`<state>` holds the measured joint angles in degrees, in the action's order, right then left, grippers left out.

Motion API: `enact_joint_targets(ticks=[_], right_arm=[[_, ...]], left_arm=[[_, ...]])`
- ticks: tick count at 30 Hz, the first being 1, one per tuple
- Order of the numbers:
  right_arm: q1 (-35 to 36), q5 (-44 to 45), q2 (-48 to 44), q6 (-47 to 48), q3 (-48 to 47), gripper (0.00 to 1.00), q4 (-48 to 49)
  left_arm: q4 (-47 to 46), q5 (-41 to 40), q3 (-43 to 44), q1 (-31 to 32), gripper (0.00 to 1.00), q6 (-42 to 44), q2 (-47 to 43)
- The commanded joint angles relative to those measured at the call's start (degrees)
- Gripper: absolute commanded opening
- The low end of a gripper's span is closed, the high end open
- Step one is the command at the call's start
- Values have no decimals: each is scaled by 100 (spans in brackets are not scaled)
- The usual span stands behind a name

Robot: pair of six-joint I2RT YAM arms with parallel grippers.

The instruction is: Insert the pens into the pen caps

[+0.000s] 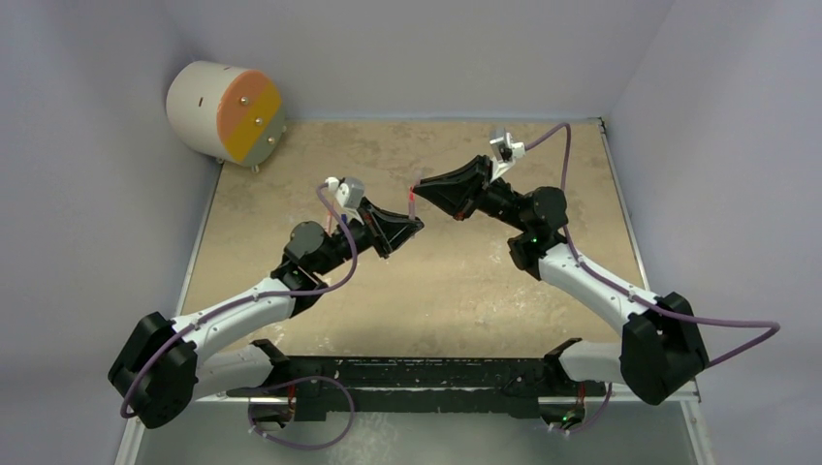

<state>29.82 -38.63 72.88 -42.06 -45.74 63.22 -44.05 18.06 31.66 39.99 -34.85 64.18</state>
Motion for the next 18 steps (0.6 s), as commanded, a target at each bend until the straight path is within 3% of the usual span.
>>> enact_joint_targets(ticks=[1,18], right_arm=[[-18,15,32,132,-269,0,204],[-8,-19,80,205,-189,0,91]], left_arm=[[-191,212,260,73,0,138,-102],[-1,215,257,145,0,291,-287]])
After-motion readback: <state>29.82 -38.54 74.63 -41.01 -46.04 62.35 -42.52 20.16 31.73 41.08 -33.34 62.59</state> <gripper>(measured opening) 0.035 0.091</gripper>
